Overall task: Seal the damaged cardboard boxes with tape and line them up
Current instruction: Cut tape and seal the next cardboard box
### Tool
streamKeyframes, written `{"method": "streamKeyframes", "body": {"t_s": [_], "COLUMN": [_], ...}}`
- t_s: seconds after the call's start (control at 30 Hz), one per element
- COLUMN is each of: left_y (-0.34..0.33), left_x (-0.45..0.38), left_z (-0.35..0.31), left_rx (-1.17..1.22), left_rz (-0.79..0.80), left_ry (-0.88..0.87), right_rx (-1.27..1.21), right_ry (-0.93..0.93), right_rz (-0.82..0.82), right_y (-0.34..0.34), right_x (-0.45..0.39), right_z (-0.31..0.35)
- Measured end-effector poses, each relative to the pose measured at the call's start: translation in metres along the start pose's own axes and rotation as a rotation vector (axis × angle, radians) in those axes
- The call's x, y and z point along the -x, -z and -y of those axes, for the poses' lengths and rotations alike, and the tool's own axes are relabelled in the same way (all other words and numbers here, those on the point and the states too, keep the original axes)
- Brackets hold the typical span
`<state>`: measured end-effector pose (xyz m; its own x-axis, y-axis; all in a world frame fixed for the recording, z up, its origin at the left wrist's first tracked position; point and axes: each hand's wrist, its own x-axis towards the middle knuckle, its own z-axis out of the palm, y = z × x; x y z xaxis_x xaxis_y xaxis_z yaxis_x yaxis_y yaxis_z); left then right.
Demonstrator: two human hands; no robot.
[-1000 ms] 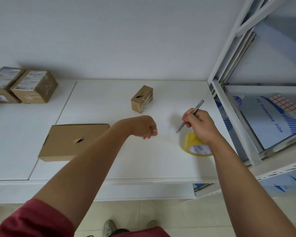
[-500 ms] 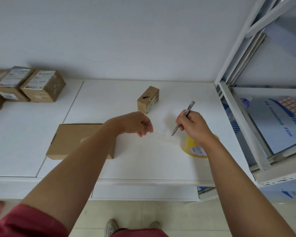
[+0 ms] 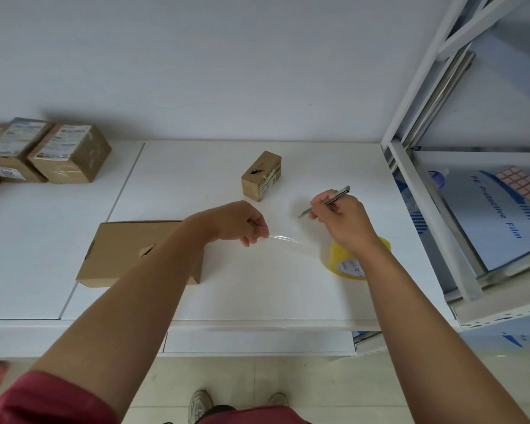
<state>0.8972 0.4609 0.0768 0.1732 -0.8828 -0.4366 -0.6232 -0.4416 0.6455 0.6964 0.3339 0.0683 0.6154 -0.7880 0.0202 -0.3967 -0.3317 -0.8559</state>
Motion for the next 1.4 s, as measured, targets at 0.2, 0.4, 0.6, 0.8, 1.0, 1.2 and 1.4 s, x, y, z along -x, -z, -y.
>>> {"method": "streamKeyframes", "body": {"t_s": [0.2, 0.4, 0.6, 0.8, 1.0, 1.2, 1.4], "left_y": [-0.004, -0.005, -0.003, -0.005, 0.009, 0.022, -0.001], "left_x": [0.0, 0.0, 0.001, -0.005, -0.001, 0.007, -0.007], "left_z": [0.008, 0.014, 0.025, 0.032, 0.048, 0.064, 0.058], "left_rx": [0.054, 0.068, 0.064, 0.028, -0.119, -0.116, -0.055], "left_rz": [-0.014, -0.008, 0.001, -0.058, -0.1, -0.115, -0.122], "left_ry": [0.011, 0.046, 0.074, 0.066, 0.106, 0.147, 0.135], "right_rx": [0.26, 0.315, 0.568, 0.18, 0.094, 0.348, 0.479], "right_ry": [0.093, 0.394, 0.187, 0.108, 0.134, 0.115, 0.121], "right_rz": [0.058, -0.14, -0.092, 0.008, 0.056, 0.151, 0.193], "right_y": [-0.012, -0.02, 0.015, 0.048, 0.045, 0.066, 0.061], "right_x": [0.004, 0.016, 0.029, 0.037, 0.04, 0.024, 0.019], "right_z": [0.0, 0.012, -0.023, -0.042, -0.05, -0.052, -0.048]}}
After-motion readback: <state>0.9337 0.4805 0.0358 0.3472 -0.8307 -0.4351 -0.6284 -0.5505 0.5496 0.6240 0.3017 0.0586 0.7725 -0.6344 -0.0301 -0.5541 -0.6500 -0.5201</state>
